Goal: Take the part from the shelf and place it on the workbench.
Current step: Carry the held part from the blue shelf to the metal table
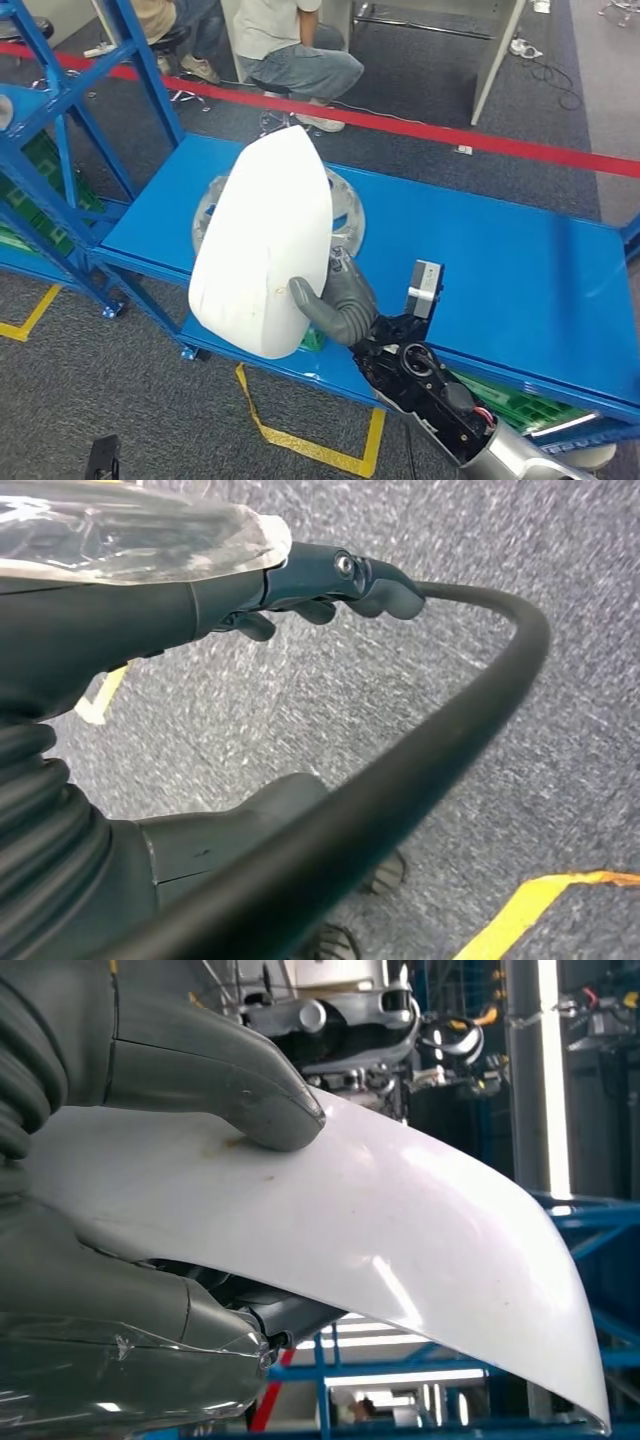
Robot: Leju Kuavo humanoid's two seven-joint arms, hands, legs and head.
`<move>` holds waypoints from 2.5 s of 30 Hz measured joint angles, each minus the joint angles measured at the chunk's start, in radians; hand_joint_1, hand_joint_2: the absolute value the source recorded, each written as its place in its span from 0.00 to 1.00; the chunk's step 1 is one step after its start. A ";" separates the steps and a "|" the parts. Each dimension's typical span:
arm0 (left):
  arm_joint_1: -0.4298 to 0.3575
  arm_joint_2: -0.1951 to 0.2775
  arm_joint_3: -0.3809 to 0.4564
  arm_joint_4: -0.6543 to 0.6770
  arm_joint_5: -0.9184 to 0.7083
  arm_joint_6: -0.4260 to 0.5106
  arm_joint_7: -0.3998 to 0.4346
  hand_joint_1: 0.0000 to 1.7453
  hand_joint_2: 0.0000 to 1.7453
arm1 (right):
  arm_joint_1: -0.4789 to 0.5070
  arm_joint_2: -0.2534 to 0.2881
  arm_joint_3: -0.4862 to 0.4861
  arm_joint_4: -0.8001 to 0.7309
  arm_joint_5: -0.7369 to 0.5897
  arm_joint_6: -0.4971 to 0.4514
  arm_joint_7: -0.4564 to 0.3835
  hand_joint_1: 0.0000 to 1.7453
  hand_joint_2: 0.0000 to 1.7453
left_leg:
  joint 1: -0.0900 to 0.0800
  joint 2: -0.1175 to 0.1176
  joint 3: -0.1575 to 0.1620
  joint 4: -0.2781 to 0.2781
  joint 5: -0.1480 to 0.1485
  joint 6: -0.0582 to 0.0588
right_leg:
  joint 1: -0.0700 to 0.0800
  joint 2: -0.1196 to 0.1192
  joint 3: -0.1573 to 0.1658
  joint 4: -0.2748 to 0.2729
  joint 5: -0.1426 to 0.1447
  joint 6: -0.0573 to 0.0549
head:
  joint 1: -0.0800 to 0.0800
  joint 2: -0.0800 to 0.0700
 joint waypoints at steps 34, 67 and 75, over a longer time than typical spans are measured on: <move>-0.010 -0.006 -0.012 0.000 -0.015 -0.013 0.001 0.00 1.00 | 0.029 0.002 -0.017 -0.013 -0.007 -0.009 -0.015 1.00 1.00 | 0.006 -0.036 0.001 -0.009 0.010 0.015 | -0.007 -0.018 0.014 0.012 -0.028 0.020 | 0.015 0.000; -0.022 -0.005 -0.025 0.000 -0.007 -0.021 -0.002 0.00 1.00 | 0.047 -0.001 -0.054 -0.028 -0.010 0.014 -0.029 1.00 1.00 | 0.004 -0.058 0.000 -0.015 0.021 0.030 | -0.009 0.033 -0.044 0.145 -0.100 0.025 | 0.027 0.000; -0.017 -0.002 -0.025 0.000 0.003 -0.018 -0.010 0.00 1.00 | 0.036 -0.001 -0.054 -0.022 -0.017 0.015 -0.032 1.00 1.00 | 0.002 -0.169 0.004 -0.006 0.016 0.025 | -0.016 0.138 -0.027 0.042 0.010 0.011 | 0.055 0.000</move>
